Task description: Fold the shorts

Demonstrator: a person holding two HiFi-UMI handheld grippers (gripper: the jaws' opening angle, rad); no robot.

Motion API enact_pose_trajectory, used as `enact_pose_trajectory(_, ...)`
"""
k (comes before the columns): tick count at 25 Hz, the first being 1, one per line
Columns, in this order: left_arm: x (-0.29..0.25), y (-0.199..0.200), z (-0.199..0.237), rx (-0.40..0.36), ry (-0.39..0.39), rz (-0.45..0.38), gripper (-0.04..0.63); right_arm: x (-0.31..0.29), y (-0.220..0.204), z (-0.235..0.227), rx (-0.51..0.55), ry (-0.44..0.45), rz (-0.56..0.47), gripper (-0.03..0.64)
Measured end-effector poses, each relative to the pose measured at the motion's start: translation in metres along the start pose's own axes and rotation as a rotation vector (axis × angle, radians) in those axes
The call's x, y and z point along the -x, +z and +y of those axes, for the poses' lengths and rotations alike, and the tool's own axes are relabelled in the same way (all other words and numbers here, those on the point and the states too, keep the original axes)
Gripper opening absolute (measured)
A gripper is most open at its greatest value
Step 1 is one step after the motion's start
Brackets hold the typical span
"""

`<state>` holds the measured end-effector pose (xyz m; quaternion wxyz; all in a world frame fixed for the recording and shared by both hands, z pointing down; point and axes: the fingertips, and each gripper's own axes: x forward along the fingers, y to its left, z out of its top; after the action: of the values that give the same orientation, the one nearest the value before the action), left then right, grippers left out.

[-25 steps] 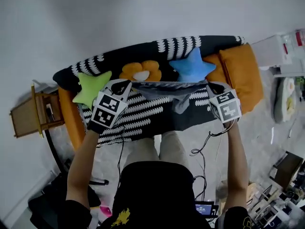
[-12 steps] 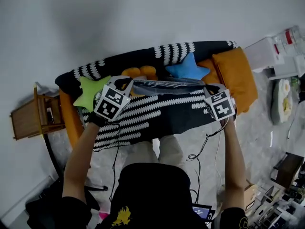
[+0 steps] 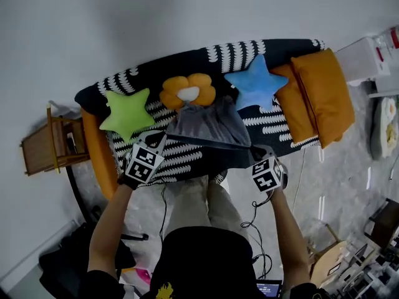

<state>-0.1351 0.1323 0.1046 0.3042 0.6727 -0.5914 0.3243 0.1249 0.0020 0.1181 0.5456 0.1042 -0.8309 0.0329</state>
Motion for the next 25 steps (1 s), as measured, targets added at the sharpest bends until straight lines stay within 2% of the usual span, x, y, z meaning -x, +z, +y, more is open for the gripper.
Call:
enact_pose_trajectory(4, -0.026, -0.088, -0.031, 0.085, -0.020, 0.094, 0.014, -0.048, -0.065, 0.055, 0.002, 0.077, 0.077, 0.032)
enact_pose_trajectory(7, -0.036, -0.147, -0.048, 0.114, -0.033, 0.161, 0.014, -0.074, -0.103, 0.100, -0.009, 0.119, 0.134, 0.032)
enact_pose_trajectory(13, -0.036, -0.251, -0.057, 0.143, -0.020, 0.238, 0.015, -0.104, -0.140, 0.190, -0.108, 0.163, 0.178, 0.032)
enact_pose_trajectory(19, -0.050, -0.326, -0.012, 0.186, 0.042, 0.229, 0.015, -0.165, -0.143, 0.280, -0.190, 0.221, 0.184, 0.034)
enact_pose_trajectory(22, -0.052, -0.369, 0.025, 0.222, 0.083, 0.221, 0.017, -0.192, -0.133, 0.338, -0.152, 0.262, 0.177, 0.034)
enact_pose_trajectory(25, -0.059, -0.404, 0.063, 0.221, 0.127, 0.211, 0.017, -0.223, -0.118, 0.390, -0.098, 0.292, 0.156, 0.035)
